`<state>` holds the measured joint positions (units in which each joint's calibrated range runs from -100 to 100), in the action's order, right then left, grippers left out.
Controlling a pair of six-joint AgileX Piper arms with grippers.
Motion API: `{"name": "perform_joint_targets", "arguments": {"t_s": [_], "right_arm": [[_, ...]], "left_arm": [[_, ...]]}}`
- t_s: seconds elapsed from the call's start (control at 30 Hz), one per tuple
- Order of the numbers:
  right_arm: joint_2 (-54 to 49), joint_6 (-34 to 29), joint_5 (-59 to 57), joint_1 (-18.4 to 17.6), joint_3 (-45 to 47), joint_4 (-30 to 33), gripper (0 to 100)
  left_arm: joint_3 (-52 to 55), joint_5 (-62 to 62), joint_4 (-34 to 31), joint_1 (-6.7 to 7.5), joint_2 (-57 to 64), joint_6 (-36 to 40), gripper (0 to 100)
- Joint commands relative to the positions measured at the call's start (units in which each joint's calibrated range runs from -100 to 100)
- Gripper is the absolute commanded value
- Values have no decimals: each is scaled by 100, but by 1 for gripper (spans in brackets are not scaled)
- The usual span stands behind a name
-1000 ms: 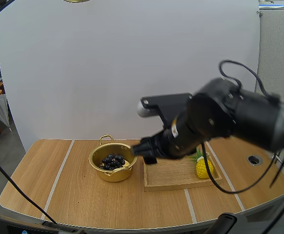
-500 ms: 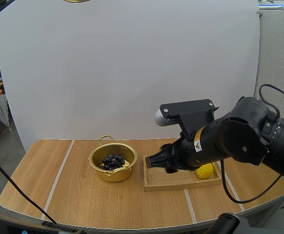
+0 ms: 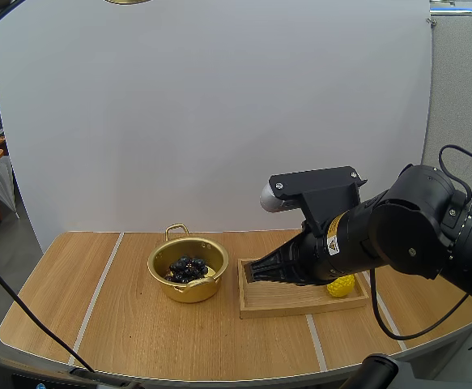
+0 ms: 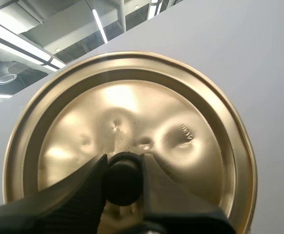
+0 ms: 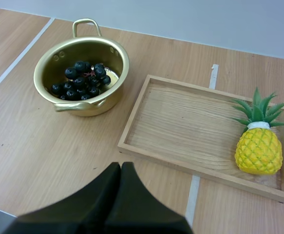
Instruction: Open the pot, put the grape inside, and close it
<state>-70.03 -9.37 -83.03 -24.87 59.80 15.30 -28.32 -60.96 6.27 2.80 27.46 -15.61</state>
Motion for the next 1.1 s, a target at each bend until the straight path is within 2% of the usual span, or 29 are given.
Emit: {"name": "perform_joint_targets", "arguments": {"t_s": [0.0,0.37,0.43,0.67,0.87,1.07], "right_arm": [[-66,46,-107,27,16,-3,0],[-66,46,-267,27,16,-3,0],[-66,46,-267,27,16,-3,0],[-66,46,-267,27,16,-3,0],[-66,65,-268,27,16,195,0],[-66,65,-268,27,16,409,0]], "left_arm": [[-48,324,-38,15,42,60,0],[-48,239,33,15,51,60,0],[-48,-366,20,15,113,60,0],[-48,-3904,-8,15,126,60,0],[2,-3904,-8,15,-98,60,0],[610,-3904,47,15,-213,-7,0]]}}
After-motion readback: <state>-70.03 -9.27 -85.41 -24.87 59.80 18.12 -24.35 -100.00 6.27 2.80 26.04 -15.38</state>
